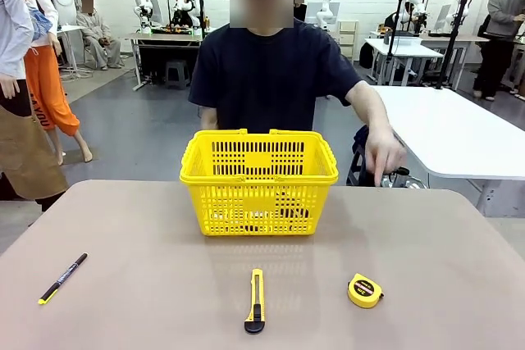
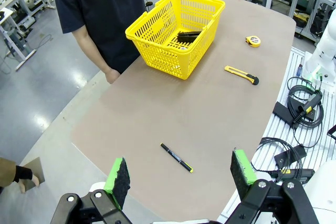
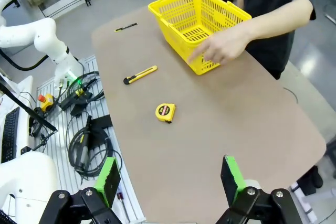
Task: Place the items the person wants into the basket.
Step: Pick up the item the person points to and place it in the Market Basket.
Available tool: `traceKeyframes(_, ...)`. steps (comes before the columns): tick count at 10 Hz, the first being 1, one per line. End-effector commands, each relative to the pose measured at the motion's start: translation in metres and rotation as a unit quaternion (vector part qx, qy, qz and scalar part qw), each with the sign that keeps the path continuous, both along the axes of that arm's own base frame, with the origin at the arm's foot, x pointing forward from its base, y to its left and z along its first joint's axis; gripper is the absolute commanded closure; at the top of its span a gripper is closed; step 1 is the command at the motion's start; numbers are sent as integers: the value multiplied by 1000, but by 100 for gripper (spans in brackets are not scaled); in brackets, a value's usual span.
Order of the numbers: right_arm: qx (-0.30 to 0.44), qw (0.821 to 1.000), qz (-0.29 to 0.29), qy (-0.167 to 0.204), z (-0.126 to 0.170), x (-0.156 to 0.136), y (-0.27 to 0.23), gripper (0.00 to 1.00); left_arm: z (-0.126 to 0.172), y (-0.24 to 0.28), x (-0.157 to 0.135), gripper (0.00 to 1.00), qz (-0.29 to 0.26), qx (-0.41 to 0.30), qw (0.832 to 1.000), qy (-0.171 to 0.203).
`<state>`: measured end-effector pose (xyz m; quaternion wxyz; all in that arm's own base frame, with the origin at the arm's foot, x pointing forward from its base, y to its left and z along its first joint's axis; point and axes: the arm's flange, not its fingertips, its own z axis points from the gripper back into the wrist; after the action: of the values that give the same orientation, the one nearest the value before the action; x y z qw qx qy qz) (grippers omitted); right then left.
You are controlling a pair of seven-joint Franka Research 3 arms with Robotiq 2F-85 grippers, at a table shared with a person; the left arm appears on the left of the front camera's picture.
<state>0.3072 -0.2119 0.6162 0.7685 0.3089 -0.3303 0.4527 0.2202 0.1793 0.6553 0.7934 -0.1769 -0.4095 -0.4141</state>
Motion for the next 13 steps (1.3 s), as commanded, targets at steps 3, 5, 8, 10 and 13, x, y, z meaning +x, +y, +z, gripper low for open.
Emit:
traceKeyframes(3, 3, 1000, 6, -4, 0, 1, -3, 0, 0, 1, 0, 0, -5, -3, 1000, -4)
traceKeyframes(5, 3, 1000, 6, -4, 0, 1, -3, 0, 0, 1, 0, 0, -5, -3, 1000, -4)
traceKeyframes(8, 3, 1000, 6, -4, 0, 1, -3, 0, 0, 1, 0, 0, -5, -3, 1000, -4)
traceKeyframes(10, 3, 1000, 6, -4, 0, 1, -3, 0, 0, 1, 0, 0, -5, -3, 1000, -4)
traceKeyframes(13, -103, 992, 10, 70, -18, 12, 68, 0, 0, 1, 0, 0, -5, -3, 1000, -4)
